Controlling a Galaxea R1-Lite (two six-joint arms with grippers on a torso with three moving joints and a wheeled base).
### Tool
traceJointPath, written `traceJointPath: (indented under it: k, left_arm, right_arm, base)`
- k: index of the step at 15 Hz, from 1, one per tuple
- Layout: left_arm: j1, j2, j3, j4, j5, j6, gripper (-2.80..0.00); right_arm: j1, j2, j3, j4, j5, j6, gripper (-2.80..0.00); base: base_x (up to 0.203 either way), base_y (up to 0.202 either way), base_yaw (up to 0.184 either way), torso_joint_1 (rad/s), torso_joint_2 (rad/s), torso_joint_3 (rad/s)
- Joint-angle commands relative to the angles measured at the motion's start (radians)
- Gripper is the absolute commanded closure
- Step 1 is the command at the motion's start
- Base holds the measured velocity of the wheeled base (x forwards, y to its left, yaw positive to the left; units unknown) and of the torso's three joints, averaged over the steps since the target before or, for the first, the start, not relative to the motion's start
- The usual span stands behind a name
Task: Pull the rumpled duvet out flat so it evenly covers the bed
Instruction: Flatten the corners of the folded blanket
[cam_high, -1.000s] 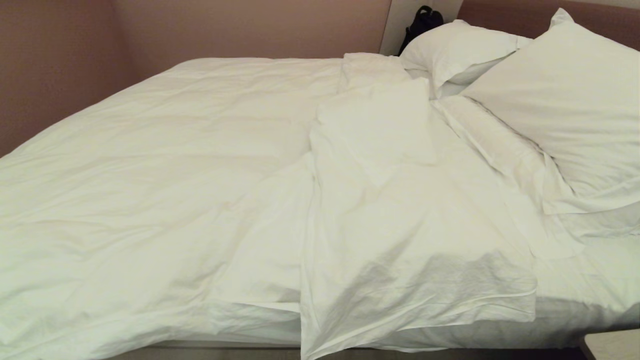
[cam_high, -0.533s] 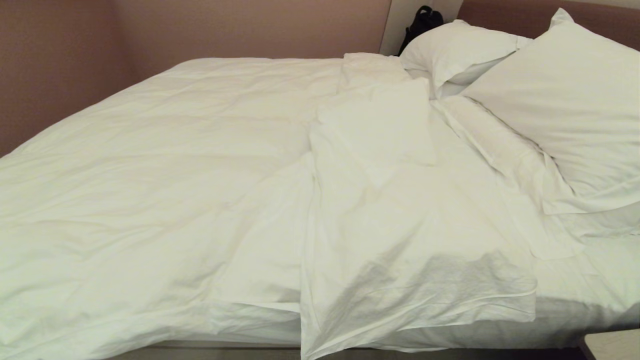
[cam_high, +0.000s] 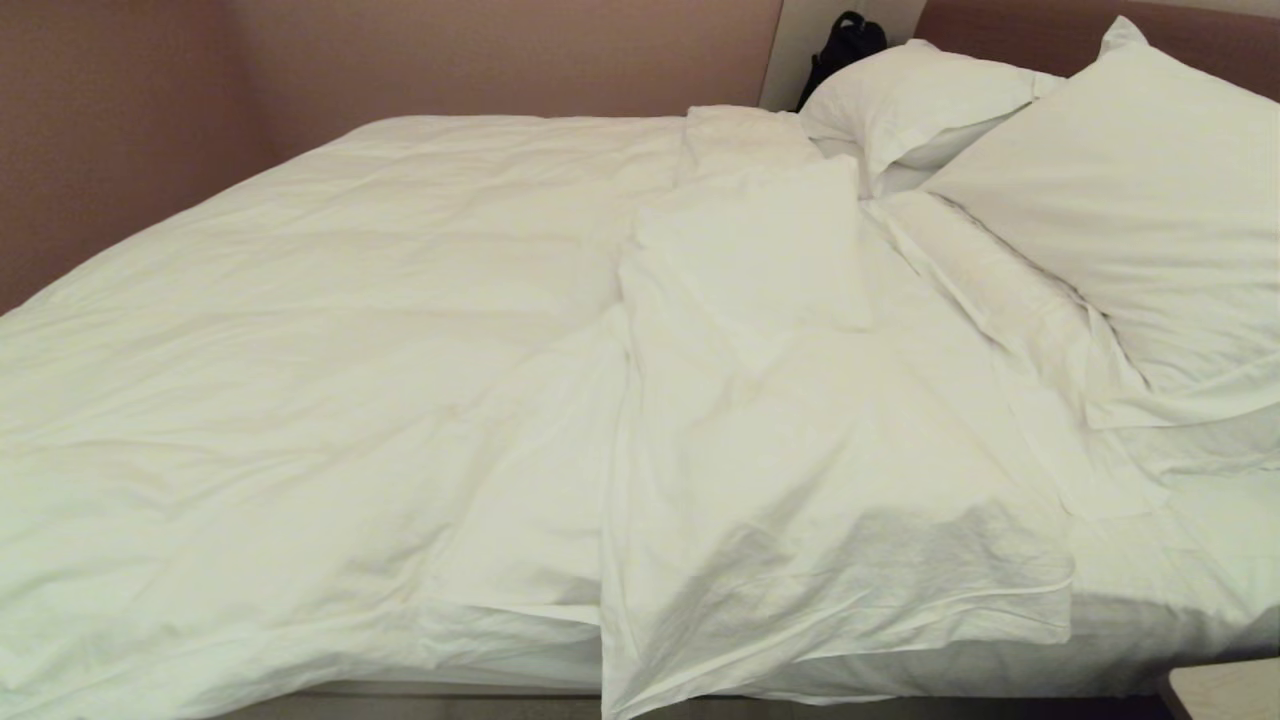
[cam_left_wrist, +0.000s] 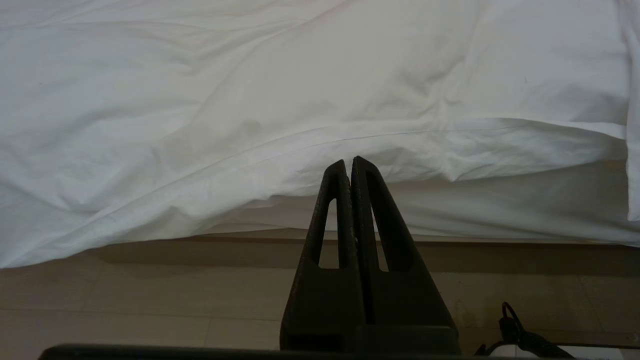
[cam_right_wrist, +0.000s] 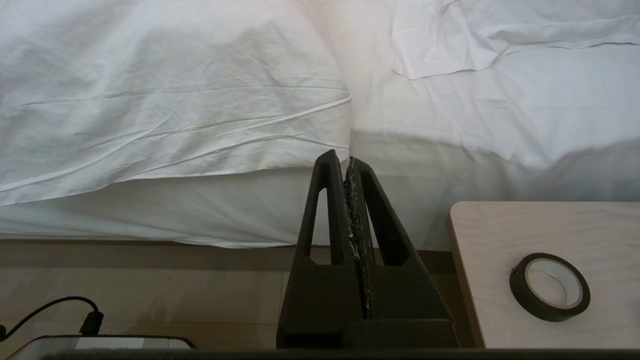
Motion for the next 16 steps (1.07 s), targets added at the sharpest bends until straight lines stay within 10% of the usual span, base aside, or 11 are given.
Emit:
traceJointPath:
  k: [1,16]
  left_arm:
    - [0.001,0.0,0.0,0.0,0.0,0.0,0.0]
    - [0.001,0.0,0.0,0.0,0.0,0.0,0.0]
  right_arm:
    - [0.0,0.0,0.0,0.0,0.001,-0.001,0.0]
    - [0.0,0.0,0.0,0.0,0.001,-0.001,0.0]
  base:
    - [0.0,0.0,0.0,0.0,0.0,0.0]
    - [0.0,0.0,0.0,0.0,0.0,0.0]
